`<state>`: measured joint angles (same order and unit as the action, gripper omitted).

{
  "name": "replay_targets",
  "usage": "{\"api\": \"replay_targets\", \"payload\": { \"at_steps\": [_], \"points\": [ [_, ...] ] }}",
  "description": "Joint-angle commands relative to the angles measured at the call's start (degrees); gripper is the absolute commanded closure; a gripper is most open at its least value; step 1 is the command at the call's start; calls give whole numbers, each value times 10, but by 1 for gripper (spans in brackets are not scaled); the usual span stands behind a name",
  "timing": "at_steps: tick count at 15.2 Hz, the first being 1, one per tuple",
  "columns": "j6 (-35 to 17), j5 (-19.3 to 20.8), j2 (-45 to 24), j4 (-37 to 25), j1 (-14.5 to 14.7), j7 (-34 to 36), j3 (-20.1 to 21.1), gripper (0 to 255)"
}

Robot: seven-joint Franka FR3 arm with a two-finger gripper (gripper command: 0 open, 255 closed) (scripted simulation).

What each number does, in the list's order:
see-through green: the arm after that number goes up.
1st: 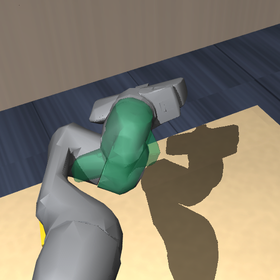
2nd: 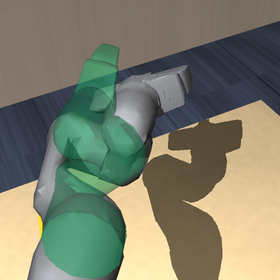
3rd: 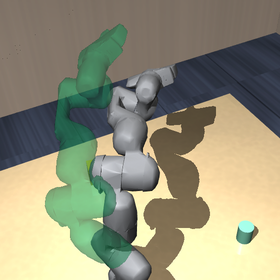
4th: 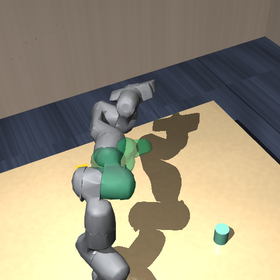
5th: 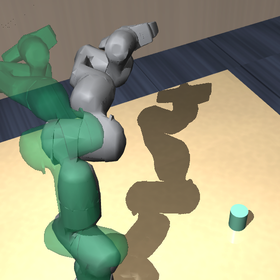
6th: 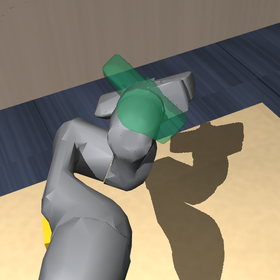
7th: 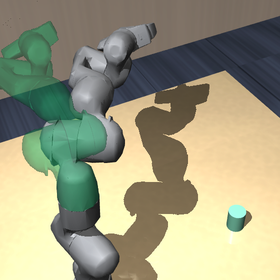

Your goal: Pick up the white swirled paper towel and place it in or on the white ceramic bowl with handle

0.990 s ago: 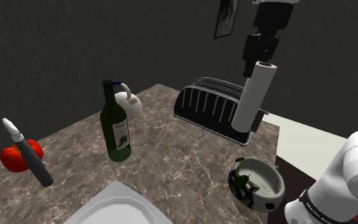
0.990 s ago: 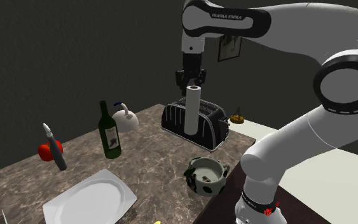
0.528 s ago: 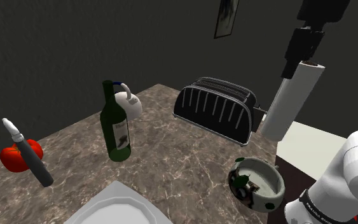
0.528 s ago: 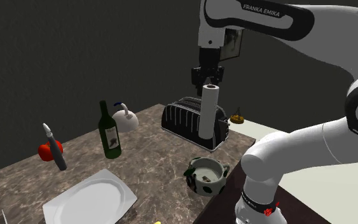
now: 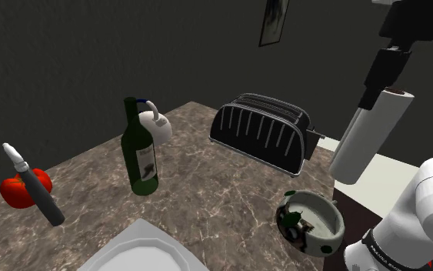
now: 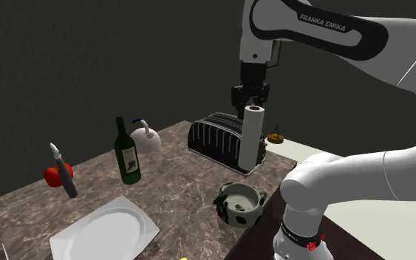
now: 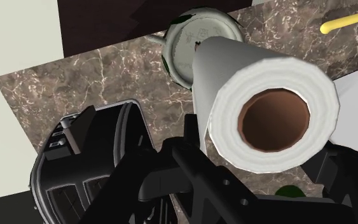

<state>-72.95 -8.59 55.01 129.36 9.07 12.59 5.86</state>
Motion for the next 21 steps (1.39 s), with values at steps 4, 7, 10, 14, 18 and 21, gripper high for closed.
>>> {"api": "replay_targets", "payload": {
  "at_steps": [4,7,10,14,18,21],
  "points": [
    [-30,-3,21,51,1,-2,4,255],
    [-48,-5,33,81,2,-4,6,255],
    [-66,-7,44,110,3,-6,8,255],
    [-90,-10,58,147,4,-8,11,255],
    [-114,-13,70,184,5,-10,14,255],
    [-132,-16,79,211,7,-11,17,255]
  ]
}}
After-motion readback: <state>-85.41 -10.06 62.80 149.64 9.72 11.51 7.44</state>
